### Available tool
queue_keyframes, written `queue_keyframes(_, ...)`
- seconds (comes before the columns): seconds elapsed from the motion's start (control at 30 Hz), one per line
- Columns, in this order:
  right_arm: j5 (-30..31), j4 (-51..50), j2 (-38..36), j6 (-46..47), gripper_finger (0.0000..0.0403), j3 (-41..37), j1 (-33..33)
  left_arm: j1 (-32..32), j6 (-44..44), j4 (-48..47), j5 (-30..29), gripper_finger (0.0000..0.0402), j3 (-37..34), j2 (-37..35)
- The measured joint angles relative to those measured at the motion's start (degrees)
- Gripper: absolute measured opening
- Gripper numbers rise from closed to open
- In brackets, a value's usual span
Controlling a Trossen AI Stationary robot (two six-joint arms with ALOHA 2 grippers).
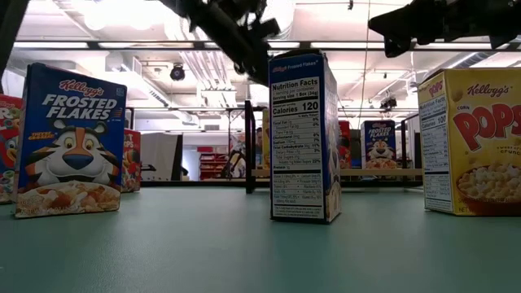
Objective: Stack cereal on shelf
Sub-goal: Put the left yellow cereal box on the shelf aligned with the other yellow cereal box
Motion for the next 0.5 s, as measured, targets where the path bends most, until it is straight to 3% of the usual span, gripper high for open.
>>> queue_keyframes(0.17,8.0,0.1,0.6,3.3,0.0012,0.0,0.0,-2.8,-1.9,-1.7,0.2,0.0241,-1.2,-4.6)
queue_keyframes(0.27,9.8,0.1,2.1,3.8,0.0012,0.0,0.0,-4.8,-3.1,-1.2,0.5,0.0241,-3.7,-8.0)
queue_keyframes(0.5,11.2,1.1,8.9,5.3,0.0012,3.1,-0.1,-8.8,-5.8,11.0,0.9,0.0241,-17.9,-18.5)
